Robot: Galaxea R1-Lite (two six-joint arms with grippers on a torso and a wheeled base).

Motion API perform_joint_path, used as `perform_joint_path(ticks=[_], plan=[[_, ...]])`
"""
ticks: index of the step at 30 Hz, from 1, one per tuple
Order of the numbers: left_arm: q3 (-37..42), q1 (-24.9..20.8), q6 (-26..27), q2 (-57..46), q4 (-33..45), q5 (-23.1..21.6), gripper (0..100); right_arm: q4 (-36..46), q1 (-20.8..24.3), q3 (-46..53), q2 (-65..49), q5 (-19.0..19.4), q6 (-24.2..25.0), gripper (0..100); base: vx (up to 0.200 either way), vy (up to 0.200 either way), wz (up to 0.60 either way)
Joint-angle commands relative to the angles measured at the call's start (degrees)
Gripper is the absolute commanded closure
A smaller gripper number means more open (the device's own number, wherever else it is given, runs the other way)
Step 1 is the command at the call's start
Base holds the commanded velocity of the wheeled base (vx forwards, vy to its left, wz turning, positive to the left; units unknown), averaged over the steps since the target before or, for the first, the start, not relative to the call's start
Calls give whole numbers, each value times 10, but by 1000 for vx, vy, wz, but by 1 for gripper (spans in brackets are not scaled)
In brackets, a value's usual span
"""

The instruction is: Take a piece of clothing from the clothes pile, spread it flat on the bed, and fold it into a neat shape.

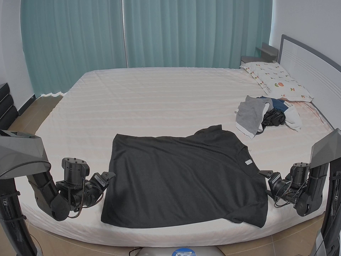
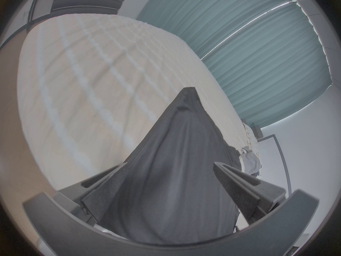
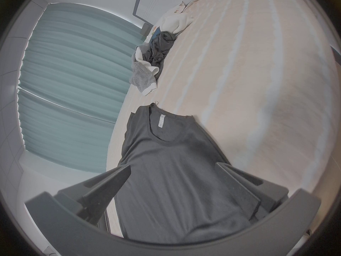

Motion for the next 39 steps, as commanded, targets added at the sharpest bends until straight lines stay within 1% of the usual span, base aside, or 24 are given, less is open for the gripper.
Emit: perform_joint_path(ticks=[1, 3, 7, 11, 13, 14, 15, 19, 21, 25, 28, 29, 30, 35, 36, 39], plan=[[18, -2, 0, 9, -1, -4, 0, -6, -4, 11, -6, 0, -2, 0, 0, 0, 0], [26, -3, 4, 33, -2, -2, 0, -6, -6, 14, -9, 0, -4, 0, 0, 0, 0], [33, -5, 5, 45, -11, 0, 0, -6, -8, 19, -11, -1, -9, 0, 0, 0, 0], [52, -6, 20, 57, -40, 1, 0, -6, -9, 22, -10, -2, -28, 0, 0, 0, 0], [65, -7, 57, 73, -48, 3, 0, -6, -8, 23, -9, -4, -30, 0, 0, 0, 0], [66, -9, 62, 76, -49, 3, 0, -6, -9, 23, -9, -4, -31, 0, 0, 0, 0], [65, -14, 70, 86, -51, 6, 0, -6, -8, 23, -9, -4, -32, 0, 0, 0, 0], [65, -19, 72, 94, -51, 7, 0, -6, -8, 28, -8, -4, -47, 0, 0, 0, 0], [62, -25, 73, 95, -51, 7, 0, -6, -8, 37, -8, -4, -69, 0, 0, 0, 0], [55, -31, 76, 103, -51, 8, 0, -6, -8, 40, -6, -5, -82, 0, 0, 0, 0], [54, -33, 90, 106, -51, 14, 0, -6, -9, 43, -5, -5, -93, 0, 0, 0, 0], [51, -33, 106, 112, -51, 19, 0, -6, -10, 47, -5, -5, -101, 0, 0, 0, 0], [47, -34, 109, 116, -51, 20, 0, -6, -10, 48, -5, -4, -103, 0, 0, 0, 0], [37, -45, 109, 128, -50, 44, 0, -6, -10, 48, -3, -4, -106, 0, 0, 0, 0], [37, -46, 109, 129, -50, 45, 100, -6, -10, 48, -3, -4, -106, 0, 0, 0, 0], [40, -47, 109, 128, -51, 48, 100, -6, -10, 63, -6, -1, -124, 0, 0, 0, 0]])
